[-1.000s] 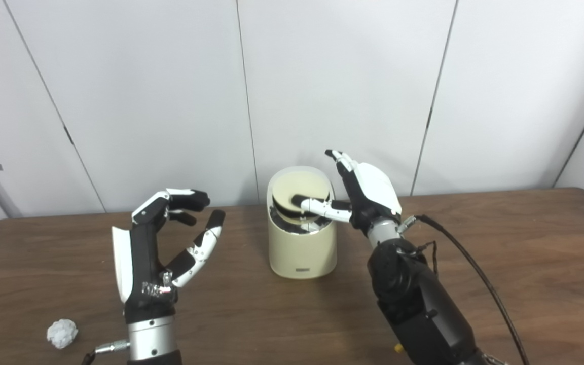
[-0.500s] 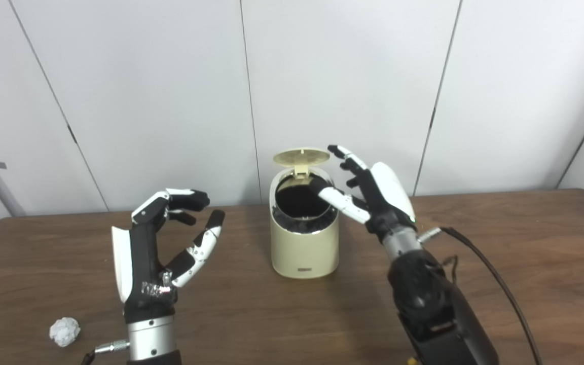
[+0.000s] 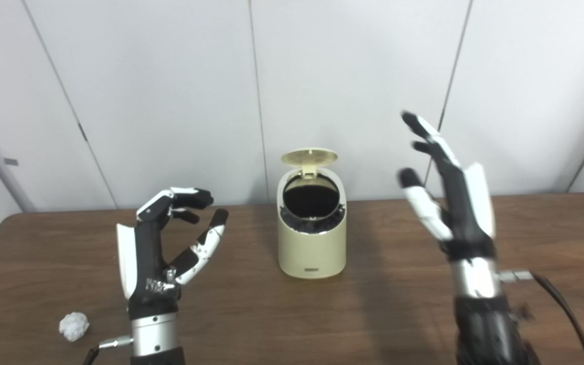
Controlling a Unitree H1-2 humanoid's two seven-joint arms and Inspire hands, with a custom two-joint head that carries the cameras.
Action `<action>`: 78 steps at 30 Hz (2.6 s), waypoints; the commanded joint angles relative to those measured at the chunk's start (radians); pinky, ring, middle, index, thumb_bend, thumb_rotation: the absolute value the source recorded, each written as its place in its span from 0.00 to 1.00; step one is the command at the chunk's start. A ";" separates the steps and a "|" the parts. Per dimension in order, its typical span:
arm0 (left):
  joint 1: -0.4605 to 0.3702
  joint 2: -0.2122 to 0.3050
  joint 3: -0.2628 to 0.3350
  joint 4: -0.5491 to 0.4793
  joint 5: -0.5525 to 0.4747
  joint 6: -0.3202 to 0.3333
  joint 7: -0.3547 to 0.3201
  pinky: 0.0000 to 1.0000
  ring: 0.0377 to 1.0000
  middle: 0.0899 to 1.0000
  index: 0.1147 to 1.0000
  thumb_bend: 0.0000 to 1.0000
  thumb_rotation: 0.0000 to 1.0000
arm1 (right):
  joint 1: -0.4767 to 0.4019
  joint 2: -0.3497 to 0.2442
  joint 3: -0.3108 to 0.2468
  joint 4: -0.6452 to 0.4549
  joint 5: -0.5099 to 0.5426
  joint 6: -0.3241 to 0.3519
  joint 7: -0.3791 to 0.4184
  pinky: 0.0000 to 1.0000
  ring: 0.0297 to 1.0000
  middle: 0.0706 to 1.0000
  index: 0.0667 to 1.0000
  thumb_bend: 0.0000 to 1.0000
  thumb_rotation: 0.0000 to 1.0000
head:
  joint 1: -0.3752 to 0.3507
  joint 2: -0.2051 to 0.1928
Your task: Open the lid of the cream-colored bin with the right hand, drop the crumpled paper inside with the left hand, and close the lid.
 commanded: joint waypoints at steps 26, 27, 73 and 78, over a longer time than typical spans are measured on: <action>0.002 0.124 0.081 -0.112 0.065 0.028 -0.006 0.47 0.57 0.57 0.52 0.47 0.60 | 0.156 0.016 -0.133 0.044 0.138 -0.319 -0.048 0.72 0.79 0.78 0.74 0.25 0.97 | 0.131 -0.024; 0.009 0.130 0.088 -0.119 0.070 0.034 -0.006 0.47 0.57 0.57 0.53 0.51 0.65 | 0.158 0.010 -0.137 0.050 0.136 -0.323 -0.047 0.72 0.79 0.78 0.75 0.26 0.98 | 0.144 -0.024; 0.257 0.278 0.193 -0.091 0.482 0.325 -0.069 0.61 0.75 0.84 0.87 1.00 0.51 | 0.161 -0.254 -0.095 0.263 0.215 -0.348 -0.203 0.67 0.78 0.77 0.73 0.22 1.00 | 0.507 0.068; 0.271 0.312 0.203 -0.066 0.507 0.333 -0.062 0.67 0.80 0.83 0.84 1.00 0.50 | 0.166 -0.263 -0.089 0.260 0.226 -0.348 -0.197 0.68 0.79 0.77 0.74 0.19 0.98 | 0.518 0.065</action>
